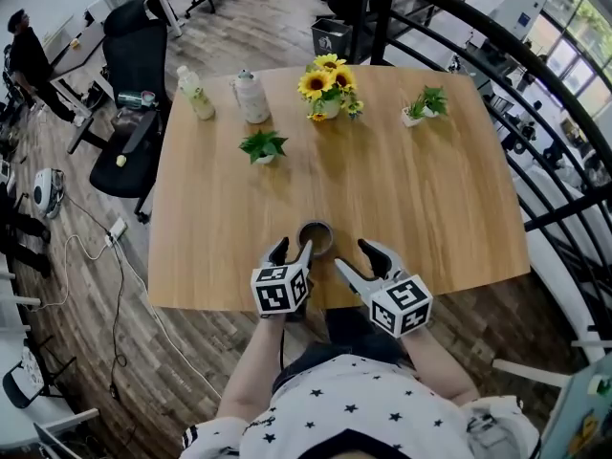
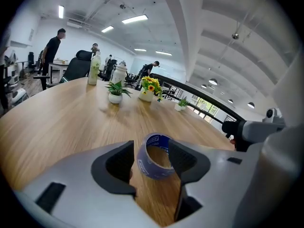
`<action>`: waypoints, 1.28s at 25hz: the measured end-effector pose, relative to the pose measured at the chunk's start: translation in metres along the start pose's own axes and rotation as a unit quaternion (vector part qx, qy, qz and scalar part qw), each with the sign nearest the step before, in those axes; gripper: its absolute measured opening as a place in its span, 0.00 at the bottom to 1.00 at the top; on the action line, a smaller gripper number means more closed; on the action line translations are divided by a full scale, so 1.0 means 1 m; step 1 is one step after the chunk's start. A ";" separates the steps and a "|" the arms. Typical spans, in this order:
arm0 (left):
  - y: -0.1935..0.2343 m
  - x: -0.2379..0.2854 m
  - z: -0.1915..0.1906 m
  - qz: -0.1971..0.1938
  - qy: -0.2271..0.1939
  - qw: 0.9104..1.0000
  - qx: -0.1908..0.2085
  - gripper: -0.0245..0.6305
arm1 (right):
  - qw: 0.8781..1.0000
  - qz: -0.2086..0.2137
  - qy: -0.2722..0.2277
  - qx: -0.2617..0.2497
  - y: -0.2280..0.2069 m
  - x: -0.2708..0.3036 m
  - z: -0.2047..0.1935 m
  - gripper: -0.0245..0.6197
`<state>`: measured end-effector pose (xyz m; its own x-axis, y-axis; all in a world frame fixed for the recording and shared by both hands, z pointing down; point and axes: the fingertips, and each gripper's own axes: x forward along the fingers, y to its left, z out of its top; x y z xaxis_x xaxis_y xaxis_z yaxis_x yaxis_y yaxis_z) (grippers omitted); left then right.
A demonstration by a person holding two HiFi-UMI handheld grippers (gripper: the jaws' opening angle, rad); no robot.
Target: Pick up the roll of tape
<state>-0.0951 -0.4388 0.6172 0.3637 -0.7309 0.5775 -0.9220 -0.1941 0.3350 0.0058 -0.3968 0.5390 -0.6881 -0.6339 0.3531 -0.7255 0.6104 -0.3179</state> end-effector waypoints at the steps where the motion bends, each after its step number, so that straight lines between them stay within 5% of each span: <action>1: 0.001 0.005 -0.002 0.002 0.005 1.000 0.002 0.35 | 1.000 0.000 0.001 0.001 -0.002 0.001 -0.001 0.40; 16: 0.015 0.045 -0.015 0.049 0.062 0.997 0.014 0.27 | 1.000 0.002 0.006 0.011 -0.018 0.007 -0.001 0.40; 23: 0.017 0.045 -0.013 0.068 0.057 0.996 0.018 0.17 | 1.000 0.000 0.006 0.012 -0.019 0.004 -0.002 0.40; 32: 0.016 0.035 -0.015 0.077 0.055 0.995 0.023 0.15 | 1.000 -0.005 0.001 0.014 -0.014 -0.010 -0.001 0.40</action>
<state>-0.0952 -0.4575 0.6534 0.2275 -0.6781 0.6989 -0.9722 -0.1171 0.2028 0.0228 -0.3989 0.5410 -0.6803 -0.6392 0.3586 -0.7329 0.5897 -0.3394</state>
